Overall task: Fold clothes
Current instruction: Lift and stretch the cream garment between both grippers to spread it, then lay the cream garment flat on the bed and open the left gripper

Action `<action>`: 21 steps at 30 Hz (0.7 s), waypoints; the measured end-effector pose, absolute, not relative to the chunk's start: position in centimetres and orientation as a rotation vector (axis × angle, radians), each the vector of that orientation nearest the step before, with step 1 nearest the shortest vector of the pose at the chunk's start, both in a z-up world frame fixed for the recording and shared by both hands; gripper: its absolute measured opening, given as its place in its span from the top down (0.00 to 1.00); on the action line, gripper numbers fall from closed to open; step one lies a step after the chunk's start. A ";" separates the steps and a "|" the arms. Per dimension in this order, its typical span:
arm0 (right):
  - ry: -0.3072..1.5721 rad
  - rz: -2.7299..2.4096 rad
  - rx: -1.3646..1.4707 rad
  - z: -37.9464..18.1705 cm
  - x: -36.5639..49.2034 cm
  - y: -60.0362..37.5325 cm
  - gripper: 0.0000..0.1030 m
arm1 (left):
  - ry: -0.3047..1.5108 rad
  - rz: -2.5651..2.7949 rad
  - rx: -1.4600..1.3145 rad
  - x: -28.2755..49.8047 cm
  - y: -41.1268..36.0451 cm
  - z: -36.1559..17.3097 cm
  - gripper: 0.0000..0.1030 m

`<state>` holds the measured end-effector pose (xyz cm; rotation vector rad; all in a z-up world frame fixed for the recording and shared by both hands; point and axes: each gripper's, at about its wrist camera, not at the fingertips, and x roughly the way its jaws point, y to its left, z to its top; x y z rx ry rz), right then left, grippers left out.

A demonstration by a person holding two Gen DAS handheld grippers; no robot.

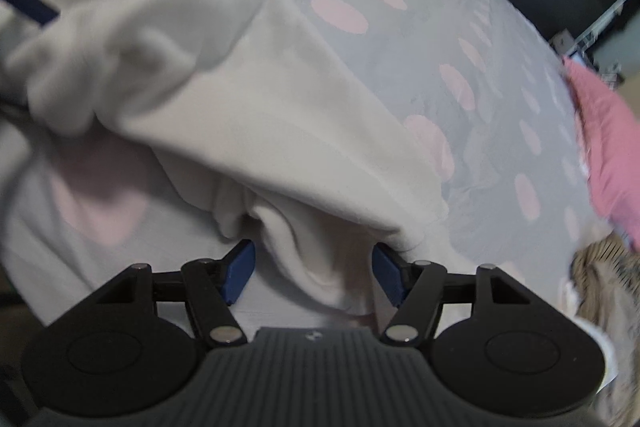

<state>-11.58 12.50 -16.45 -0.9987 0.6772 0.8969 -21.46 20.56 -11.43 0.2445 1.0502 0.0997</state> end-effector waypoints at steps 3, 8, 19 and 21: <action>0.677 0.883 -1.012 -16.8 -11.0 12.4 0.88 | 1.029 0.140 0.161 -21.1 22.3 -10.7 0.81; 0.670 0.828 -0.840 -13.8 -9.4 11.6 0.92 | 0.925 0.247 0.032 -21.7 25.5 -7.8 0.93; 0.577 0.786 -0.523 -2.5 -7.6 8.4 0.92 | 0.653 0.357 -0.142 -24.1 30.8 2.1 0.93; 0.552 0.809 -0.499 -0.4 -7.6 7.6 0.92 | 0.632 0.341 -0.138 -24.3 31.0 3.7 0.93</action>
